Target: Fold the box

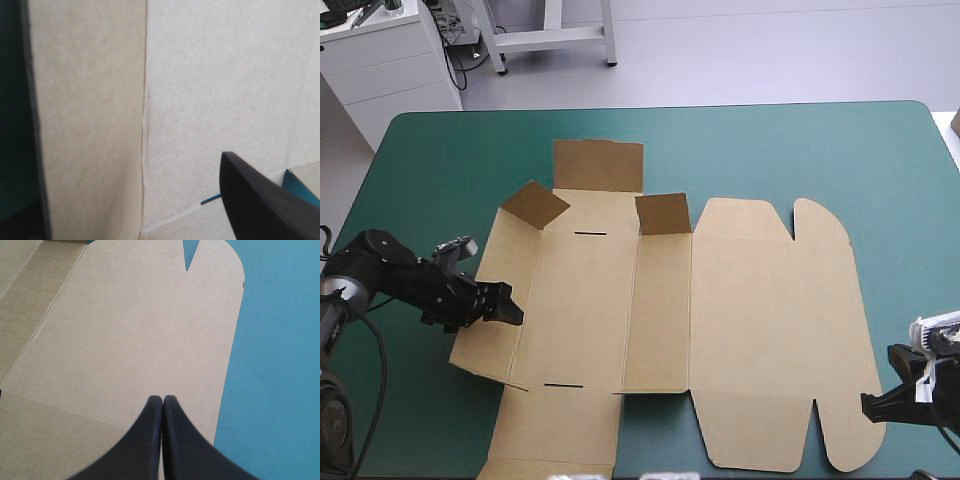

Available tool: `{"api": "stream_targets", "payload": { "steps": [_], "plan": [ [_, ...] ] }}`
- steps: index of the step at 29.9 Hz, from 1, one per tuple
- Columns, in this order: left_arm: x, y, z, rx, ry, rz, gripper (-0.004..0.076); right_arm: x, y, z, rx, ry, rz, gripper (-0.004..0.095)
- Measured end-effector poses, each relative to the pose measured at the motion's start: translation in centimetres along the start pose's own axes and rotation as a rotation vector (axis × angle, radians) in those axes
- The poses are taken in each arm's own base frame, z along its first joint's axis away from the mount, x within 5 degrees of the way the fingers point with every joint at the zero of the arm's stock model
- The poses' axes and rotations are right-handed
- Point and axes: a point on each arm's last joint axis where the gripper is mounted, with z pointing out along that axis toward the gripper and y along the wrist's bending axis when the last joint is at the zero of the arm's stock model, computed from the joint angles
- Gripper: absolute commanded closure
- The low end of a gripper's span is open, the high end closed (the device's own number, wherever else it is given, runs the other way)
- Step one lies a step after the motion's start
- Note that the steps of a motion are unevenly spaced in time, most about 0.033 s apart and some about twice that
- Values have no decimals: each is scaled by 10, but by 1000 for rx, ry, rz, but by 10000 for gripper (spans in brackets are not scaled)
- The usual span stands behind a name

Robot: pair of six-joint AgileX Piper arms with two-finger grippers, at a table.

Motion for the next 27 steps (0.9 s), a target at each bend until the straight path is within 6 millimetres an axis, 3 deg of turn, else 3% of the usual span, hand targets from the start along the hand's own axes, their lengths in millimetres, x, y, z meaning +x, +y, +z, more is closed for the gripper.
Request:
{"api": "stream_targets", "payload": {
  "steps": [4,6,8,12,27],
  "plan": [
    [2,-6,-1,-8,-1,8,262,1,0,0,2,8,0,926],
    [4,-8,-4,-16,-10,10,303,1,0,0,3,12,0,926],
    [7,-9,-7,-34,-17,4,423,1,0,0,3,14,0,926],
    [11,-5,-11,-104,-2,-21,760,1,0,0,3,14,0,926],
    [12,-9,-8,-139,30,4,756,2,0,0,-3,17,3,926]
  ]
}}
